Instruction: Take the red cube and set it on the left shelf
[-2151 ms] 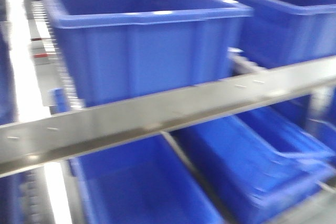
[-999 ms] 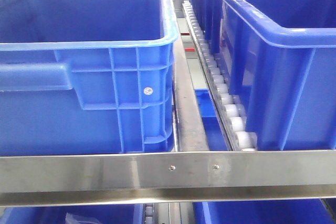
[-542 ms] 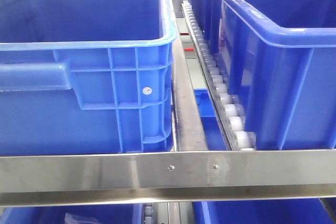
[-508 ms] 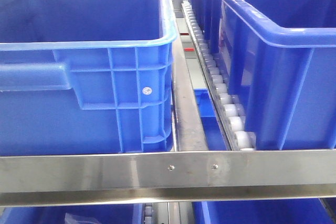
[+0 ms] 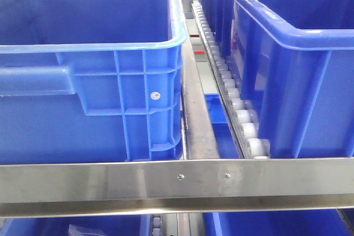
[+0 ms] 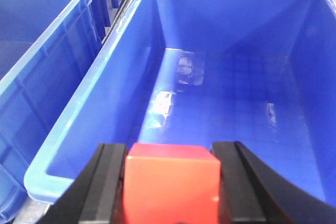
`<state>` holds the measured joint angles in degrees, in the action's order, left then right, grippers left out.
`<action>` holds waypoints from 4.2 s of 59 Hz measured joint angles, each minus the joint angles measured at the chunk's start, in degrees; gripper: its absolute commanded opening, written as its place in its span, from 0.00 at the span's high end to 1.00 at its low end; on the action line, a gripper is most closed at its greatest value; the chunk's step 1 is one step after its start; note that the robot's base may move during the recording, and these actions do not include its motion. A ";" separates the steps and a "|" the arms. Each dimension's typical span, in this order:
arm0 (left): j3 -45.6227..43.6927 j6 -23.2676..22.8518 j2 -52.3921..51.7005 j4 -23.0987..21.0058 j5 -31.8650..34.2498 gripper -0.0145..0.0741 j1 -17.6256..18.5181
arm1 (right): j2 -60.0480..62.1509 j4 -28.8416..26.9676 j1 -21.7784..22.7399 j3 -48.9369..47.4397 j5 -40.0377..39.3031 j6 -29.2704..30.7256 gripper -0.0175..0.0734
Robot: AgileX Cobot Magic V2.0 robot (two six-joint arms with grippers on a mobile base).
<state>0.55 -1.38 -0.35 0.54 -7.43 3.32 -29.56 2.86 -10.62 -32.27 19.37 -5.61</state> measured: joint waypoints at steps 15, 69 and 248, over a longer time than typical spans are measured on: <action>0.00 0.00 0.00 0.00 0.00 0.72 0.00 | -3.14 -0.13 0.00 -0.66 -4.37 0.00 0.75; 0.00 0.00 0.00 0.00 0.00 0.72 0.00 | -44.38 -0.01 2.45 -29.56 -6.36 0.00 0.64; 0.00 0.00 0.00 0.00 0.00 0.72 0.00 | 30.14 -1.36 11.63 33.85 -16.03 0.00 0.75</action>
<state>0.55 -1.38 -0.35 0.54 -7.43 3.32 0.58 1.51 1.02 1.58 3.34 -5.61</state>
